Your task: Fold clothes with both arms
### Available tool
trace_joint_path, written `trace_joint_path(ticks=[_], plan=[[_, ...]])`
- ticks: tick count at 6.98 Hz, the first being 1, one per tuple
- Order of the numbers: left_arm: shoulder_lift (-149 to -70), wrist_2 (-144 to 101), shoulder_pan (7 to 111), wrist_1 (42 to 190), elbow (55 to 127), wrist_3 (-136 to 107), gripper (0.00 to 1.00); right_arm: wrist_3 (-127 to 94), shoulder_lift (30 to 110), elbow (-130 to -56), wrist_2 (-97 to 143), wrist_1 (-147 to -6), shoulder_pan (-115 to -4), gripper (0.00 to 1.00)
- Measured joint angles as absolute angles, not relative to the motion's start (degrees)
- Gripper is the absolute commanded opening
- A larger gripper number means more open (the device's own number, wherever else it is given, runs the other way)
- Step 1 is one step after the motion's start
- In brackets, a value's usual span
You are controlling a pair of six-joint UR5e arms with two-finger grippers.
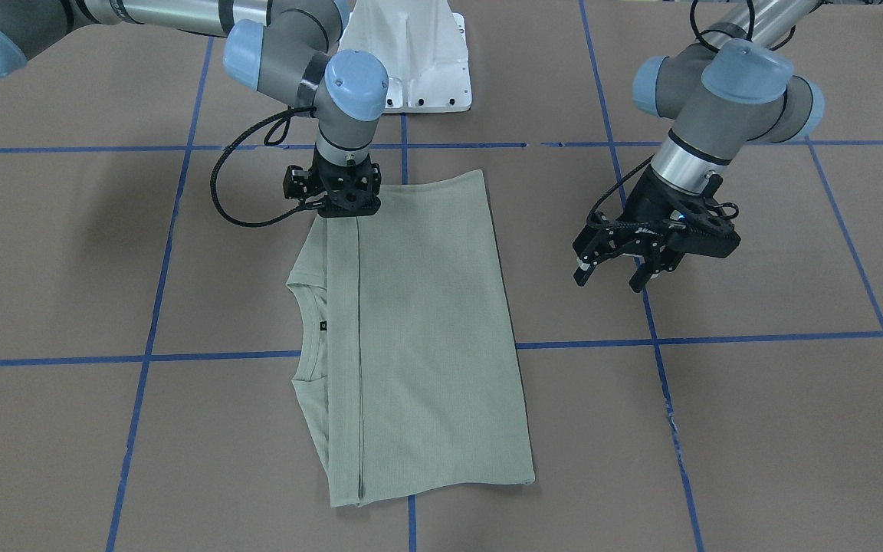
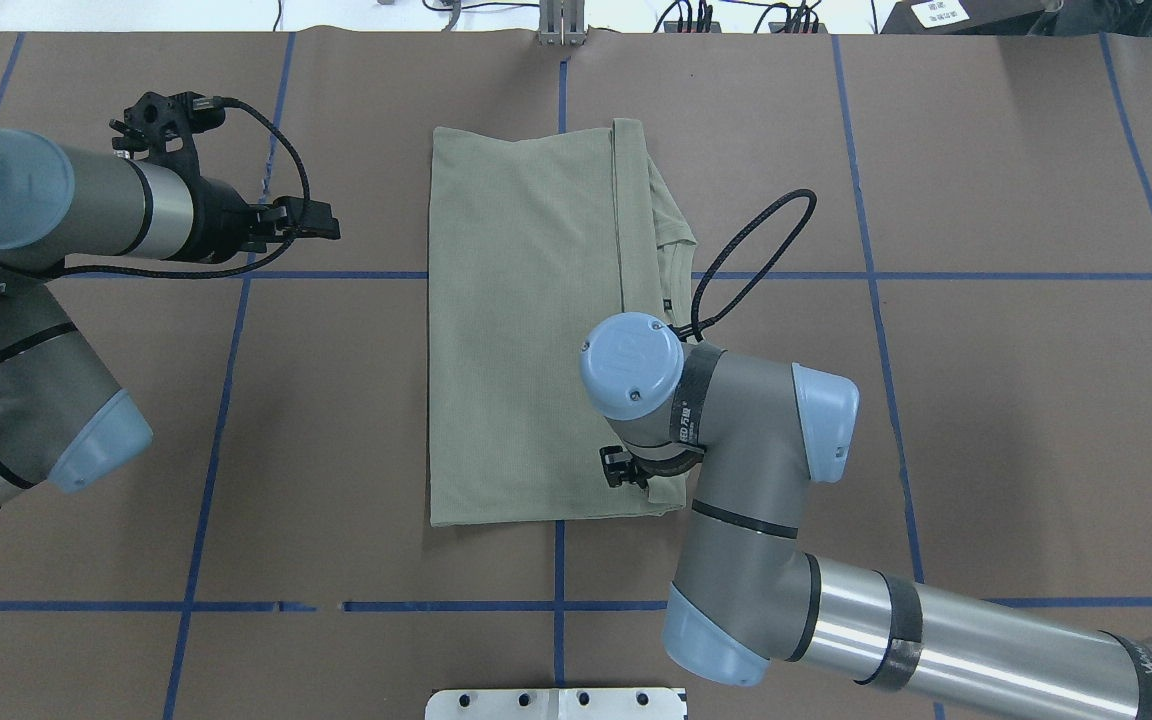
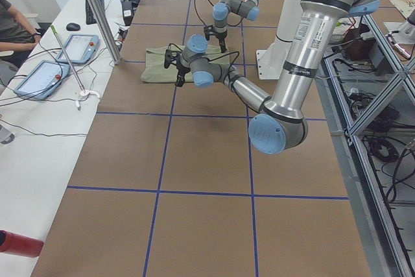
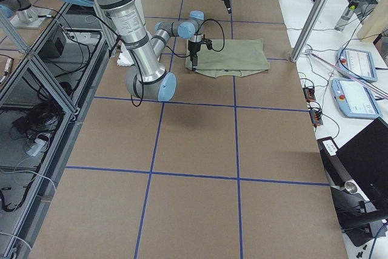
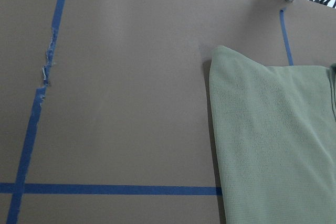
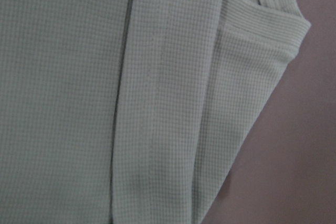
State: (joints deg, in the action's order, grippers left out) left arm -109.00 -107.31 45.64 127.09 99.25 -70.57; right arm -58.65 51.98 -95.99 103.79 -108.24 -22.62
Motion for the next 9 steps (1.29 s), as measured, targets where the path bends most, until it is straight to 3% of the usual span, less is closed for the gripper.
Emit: trace_joint_path(ticks=[6,9], plan=[[-109.90,-107.31,44.35,126.98,99.61,-71.97,1.00,-51.91,63.62,-105.80,103.68,-108.43,-25.63,1.00],[-109.97,-108.34,44.30,126.94,99.64,-71.86,1.00,-49.85,61.49,-106.90,103.53,-107.91,-28.47,1.00]])
